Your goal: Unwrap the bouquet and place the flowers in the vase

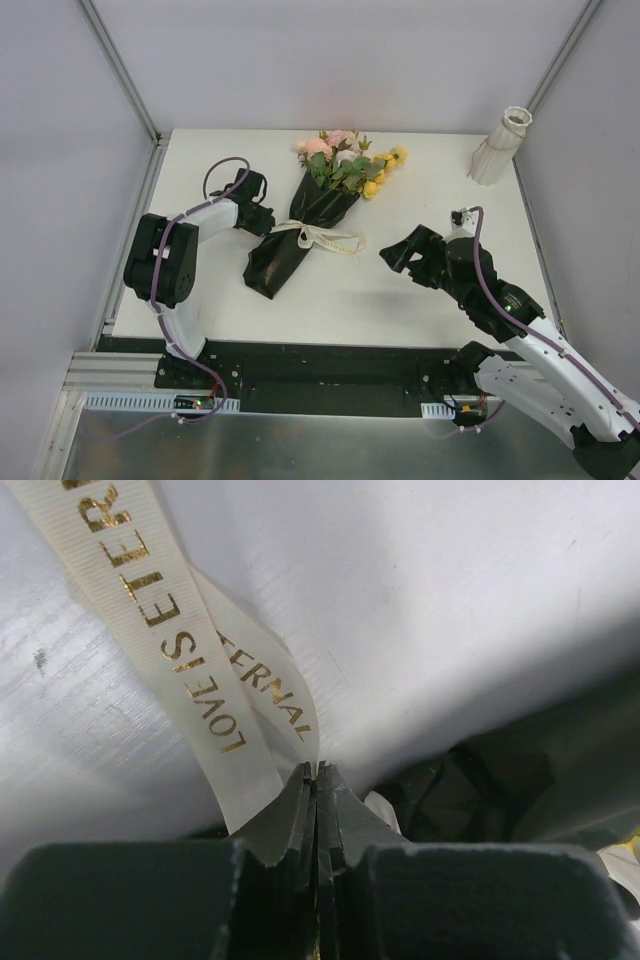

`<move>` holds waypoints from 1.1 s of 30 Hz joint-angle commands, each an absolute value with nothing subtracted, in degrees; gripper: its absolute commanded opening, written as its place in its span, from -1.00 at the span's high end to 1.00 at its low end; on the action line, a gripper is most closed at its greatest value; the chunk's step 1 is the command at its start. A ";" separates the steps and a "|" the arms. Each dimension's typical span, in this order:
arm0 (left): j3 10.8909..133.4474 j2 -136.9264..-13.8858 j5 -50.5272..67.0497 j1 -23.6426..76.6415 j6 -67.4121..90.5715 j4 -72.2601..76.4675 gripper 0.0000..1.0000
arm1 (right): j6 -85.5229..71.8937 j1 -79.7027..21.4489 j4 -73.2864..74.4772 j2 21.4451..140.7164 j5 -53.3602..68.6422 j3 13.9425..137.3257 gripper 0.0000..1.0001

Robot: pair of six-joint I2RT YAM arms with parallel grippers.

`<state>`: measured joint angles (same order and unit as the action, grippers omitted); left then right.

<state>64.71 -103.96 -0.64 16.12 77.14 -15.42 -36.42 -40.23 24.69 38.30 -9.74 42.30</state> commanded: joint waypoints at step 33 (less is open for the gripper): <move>63.99 -82.98 -5.18 23.20 52.30 -12.92 1.00 | -14.85 -40.34 -24.09 86.55 9.84 56.06 -0.40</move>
<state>65.73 -87.50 -3.33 23.62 54.70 -13.80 -20.80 -40.25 -17.91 81.38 6.63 49.19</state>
